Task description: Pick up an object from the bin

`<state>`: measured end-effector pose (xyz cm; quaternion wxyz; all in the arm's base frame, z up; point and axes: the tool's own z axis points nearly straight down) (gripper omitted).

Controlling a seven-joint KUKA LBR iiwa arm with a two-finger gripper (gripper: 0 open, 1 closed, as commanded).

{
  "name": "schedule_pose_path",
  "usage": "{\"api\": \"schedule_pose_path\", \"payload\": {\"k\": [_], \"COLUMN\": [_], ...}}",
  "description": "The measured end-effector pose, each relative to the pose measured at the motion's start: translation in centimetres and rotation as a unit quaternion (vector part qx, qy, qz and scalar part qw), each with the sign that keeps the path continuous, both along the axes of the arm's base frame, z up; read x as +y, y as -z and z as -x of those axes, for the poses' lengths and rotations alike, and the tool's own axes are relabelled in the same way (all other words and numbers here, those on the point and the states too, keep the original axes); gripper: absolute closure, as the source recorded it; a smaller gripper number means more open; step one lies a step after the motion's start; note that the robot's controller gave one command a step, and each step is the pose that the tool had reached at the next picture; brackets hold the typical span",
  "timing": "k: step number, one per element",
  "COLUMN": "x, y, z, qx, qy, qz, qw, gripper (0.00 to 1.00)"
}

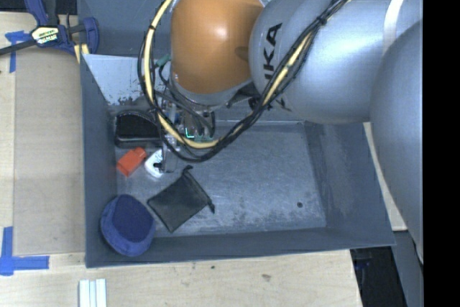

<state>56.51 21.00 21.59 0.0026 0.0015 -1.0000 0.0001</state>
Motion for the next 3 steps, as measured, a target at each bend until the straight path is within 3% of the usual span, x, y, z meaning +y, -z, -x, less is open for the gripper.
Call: {"api": "schedule_pose_path", "payload": {"k": [1,2,3], "x": [-1.0,-2.5,-5.3], "y": [14.7,11.5,11.6], "z": [7.5,4.7,1.4], "qx": [-0.004,-0.0052,-0.0051], "qy": [-0.234,-0.467,-0.483], "qz": [-0.001,-0.001,0.0], "qw": [0.9723,0.8842,0.8754], "gripper": [0.0,0.0,0.0]}}
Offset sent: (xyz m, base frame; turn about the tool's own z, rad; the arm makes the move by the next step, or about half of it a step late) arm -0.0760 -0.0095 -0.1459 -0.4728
